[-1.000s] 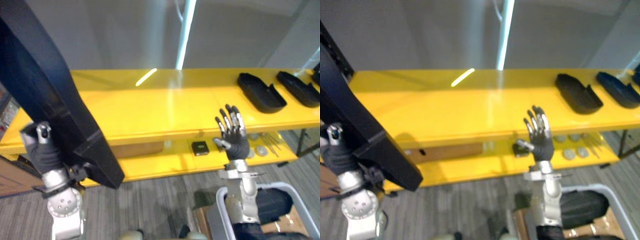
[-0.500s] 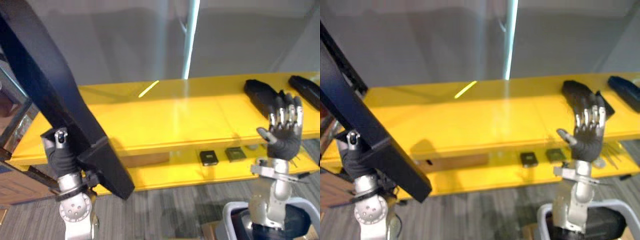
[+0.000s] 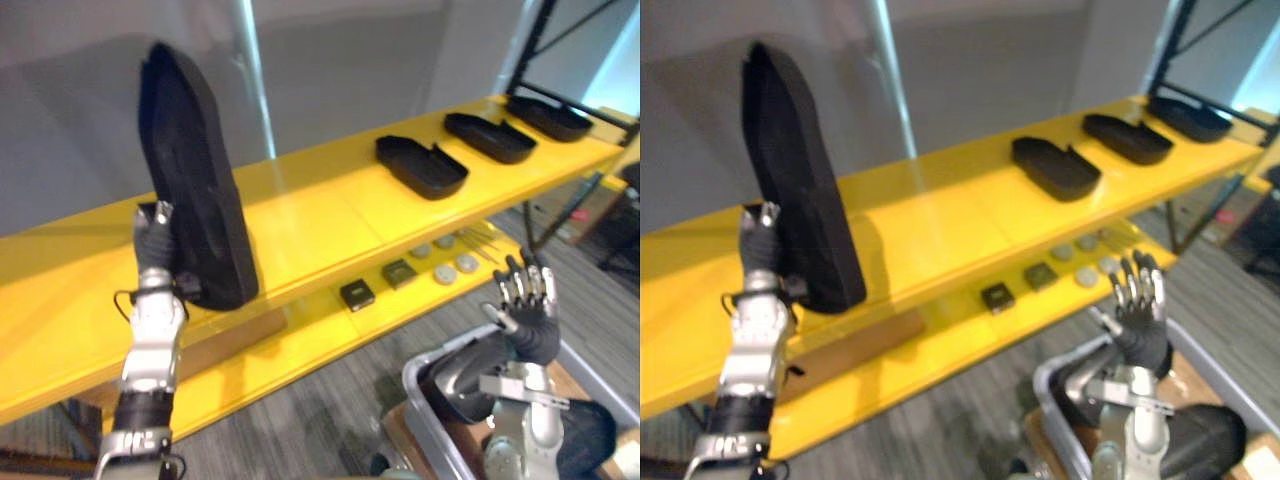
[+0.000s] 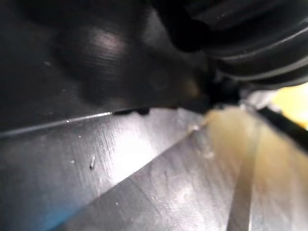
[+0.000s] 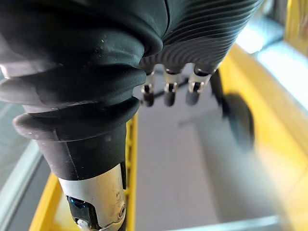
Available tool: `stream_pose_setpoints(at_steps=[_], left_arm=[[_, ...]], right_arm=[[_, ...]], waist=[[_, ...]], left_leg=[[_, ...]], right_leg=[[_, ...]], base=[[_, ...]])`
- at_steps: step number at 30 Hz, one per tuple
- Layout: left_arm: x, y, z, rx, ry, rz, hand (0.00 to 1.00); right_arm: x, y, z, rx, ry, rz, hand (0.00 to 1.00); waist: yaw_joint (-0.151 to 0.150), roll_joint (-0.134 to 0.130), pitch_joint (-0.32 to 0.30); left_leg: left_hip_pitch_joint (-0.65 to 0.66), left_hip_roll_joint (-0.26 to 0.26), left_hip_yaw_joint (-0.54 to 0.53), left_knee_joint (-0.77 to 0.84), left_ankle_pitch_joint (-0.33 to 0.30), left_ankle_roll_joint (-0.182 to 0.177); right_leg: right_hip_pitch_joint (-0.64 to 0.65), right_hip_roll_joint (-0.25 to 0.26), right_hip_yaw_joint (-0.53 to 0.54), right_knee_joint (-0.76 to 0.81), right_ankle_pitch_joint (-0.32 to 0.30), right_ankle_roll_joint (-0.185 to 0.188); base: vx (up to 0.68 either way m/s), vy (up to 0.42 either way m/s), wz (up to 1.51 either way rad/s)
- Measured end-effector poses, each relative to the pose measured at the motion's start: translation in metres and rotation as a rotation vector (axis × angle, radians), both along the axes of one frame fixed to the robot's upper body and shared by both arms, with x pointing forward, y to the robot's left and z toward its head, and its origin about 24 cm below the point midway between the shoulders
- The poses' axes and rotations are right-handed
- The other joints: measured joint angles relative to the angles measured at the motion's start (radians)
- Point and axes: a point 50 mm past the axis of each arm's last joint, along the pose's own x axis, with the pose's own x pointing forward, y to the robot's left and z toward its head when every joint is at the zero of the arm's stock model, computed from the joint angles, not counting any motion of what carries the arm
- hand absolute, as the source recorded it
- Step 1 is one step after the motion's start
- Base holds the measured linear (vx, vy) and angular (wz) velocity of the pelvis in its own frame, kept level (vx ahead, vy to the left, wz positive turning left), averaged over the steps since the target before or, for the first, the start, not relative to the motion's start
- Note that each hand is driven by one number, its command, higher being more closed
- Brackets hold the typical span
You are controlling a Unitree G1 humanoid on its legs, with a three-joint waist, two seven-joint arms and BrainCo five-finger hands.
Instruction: Walk over and take plastic housings, then place them on the shelf
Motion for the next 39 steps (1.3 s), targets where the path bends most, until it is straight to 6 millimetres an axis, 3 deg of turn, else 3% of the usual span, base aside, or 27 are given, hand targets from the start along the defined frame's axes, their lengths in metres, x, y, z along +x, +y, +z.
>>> stream_pose_setpoints(at_steps=[3,6,11,14,15,24,29,38,39], left_arm=[[0.006,-0.001,0.009,-0.021,-0.001,0.033,1.0],[0.011,0.003,-0.002,-0.032,0.114,0.082,1.0],[0.037,0.047,-0.03,0.018,0.491,0.269,1.0],[0.042,0.066,-0.022,0.043,0.579,0.336,1.0],[0.047,0.074,-0.009,0.039,0.601,0.362,1.0],[0.058,0.075,0.007,-0.027,0.721,0.412,1.0],[0.054,0.078,-0.006,-0.066,0.839,0.432,1.0],[0.047,0.08,-0.026,-0.169,0.959,0.442,1.0],[0.046,0.081,-0.027,-0.185,0.956,0.457,0.0]], right_arm=[[0.0,0.001,0.0,-0.004,0.004,0.007,0.0],[0.0,0.0,0.0,-0.03,0.018,0.017,0.0],[0.003,-0.002,-0.003,-0.058,0.075,0.068,0.0],[0.005,0.0,-0.004,-0.057,0.095,0.113,0.0],[0.005,0.002,-0.005,-0.057,0.103,0.129,0.0],[0.011,0.013,-0.004,-0.07,0.123,0.244,0.0],[0.012,0.02,0.003,-0.056,0.094,0.288,0.0],[0.012,0.025,0.001,-0.047,0.106,0.325,0.0],[0.012,0.025,0.0,-0.045,0.116,0.327,0.0]], waist=[[-0.007,0.012,0.007],[-0.016,0.031,0.009],[-0.034,0.052,0.021],[-0.051,0.051,0.026],[-0.065,0.051,0.049],[-0.12,0.071,0.147],[-0.133,0.087,0.179],[-0.136,0.085,0.237],[-0.137,0.088,0.239]], left_leg=[[0.015,0.0,0.021,-0.003,0.0,0.0],[0.02,0.0,0.026,-0.004,0.0,0.0],[0.028,0.004,0.047,-0.013,0.0,0.0],[0.01,0.004,0.076,-0.015,0.0,0.0],[-0.005,0.0,0.095,-0.014,0.0,0.0],[-0.067,-0.011,0.128,-0.01,0.006,0.005],[-0.066,-0.011,0.147,0.005,0.006,0.005],[-0.065,-0.008,0.149,0.035,0.004,0.006],[-0.072,-0.007,0.148,0.038,0.004,0.007]], right_leg=[[0.0,0.004,0.02,0.0,0.0,0.0],[0.001,0.005,0.021,0.0,0.0,0.0],[-0.007,0.014,0.048,-0.004,0.009,-0.005],[-0.04,0.018,0.077,-0.007,0.021,-0.006],[-0.06,0.018,0.096,-0.01,0.033,-0.006],[-0.138,0.014,0.137,-0.022,0.067,-0.005],[-0.139,0.012,0.155,-0.021,0.068,-0.006],[-0.138,0.009,0.163,0.003,0.061,-0.014],[-0.141,0.01,0.163,0.003,0.062,-0.013]], base=[[0.01,-0.007,-0.18],[0.0,0.0,0.0],[-0.07,-0.027,-0.13],[-0.1,-0.024,-0.29],[-0.11,-0.017,-0.31],[-0.07,-0.011,-0.14],[-0.01,-0.015,-0.09],[-0.08,-0.021,-0.02],[-0.13,-0.044,0.03]])
